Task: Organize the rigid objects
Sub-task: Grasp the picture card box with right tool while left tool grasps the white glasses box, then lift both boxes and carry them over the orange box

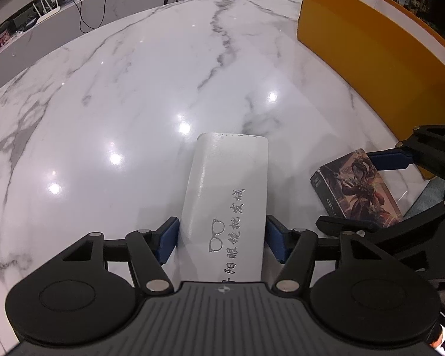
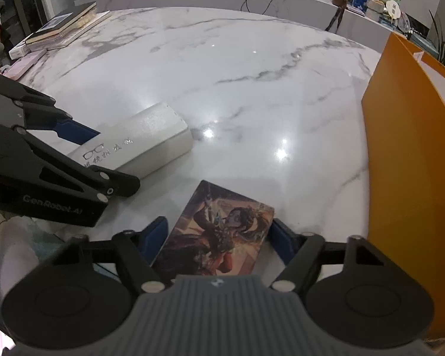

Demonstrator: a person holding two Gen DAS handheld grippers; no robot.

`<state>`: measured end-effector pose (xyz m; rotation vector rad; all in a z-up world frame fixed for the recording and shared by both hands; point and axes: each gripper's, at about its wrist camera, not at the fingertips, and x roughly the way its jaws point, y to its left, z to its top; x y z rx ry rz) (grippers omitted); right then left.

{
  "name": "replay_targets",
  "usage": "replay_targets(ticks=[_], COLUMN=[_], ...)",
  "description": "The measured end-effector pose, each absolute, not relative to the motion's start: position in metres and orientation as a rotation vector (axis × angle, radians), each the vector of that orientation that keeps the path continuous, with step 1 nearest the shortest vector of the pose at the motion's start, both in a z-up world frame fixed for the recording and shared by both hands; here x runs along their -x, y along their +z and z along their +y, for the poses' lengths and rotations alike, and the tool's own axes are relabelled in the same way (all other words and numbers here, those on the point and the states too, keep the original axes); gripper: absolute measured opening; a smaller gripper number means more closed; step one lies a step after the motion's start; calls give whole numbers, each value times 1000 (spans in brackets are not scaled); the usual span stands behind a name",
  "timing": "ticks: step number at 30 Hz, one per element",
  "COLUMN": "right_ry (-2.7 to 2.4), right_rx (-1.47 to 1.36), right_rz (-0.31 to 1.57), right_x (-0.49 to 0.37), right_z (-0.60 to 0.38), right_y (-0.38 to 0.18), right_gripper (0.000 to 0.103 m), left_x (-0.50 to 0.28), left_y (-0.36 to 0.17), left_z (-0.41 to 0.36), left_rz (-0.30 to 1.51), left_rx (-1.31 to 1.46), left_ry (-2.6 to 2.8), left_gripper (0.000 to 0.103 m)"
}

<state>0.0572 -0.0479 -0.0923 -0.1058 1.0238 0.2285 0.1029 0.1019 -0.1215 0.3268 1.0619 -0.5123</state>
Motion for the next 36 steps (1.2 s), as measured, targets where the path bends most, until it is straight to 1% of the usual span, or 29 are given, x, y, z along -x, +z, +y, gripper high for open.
replay_targets(ticks=[3, 5, 7, 15, 24, 31, 36], right_ry=[237, 245, 251, 268, 263, 242, 210], right_rx=[107, 104, 99, 107, 59, 51, 72], right_rz=[1015, 1010, 1008, 938, 857, 752, 693], right_x=[-57, -57, -57, -52, -51, -47, -47], right_z=[-48, -48, -47, -50, -63, -81, -106], right_y=[-92, -91, -91, -74, -44, -3, 29], right_gripper=[69, 65, 63, 60, 60, 60, 60], left_x=[-103, -102, -99, -92, -87, -83, -89], left_y=[-121, -121, -121, -104, -58, -9, 26], left_z=[101, 101, 100, 96, 89, 76, 52], left_rz=[1059, 1052, 1033, 973, 863, 753, 682], left_rx=[-332, -339, -366, -380, -329, -294, -249], left_ry=[-513, -514, -520, -554, -551, -557, -581], left_gripper=[71, 71, 71, 70, 69, 69, 69])
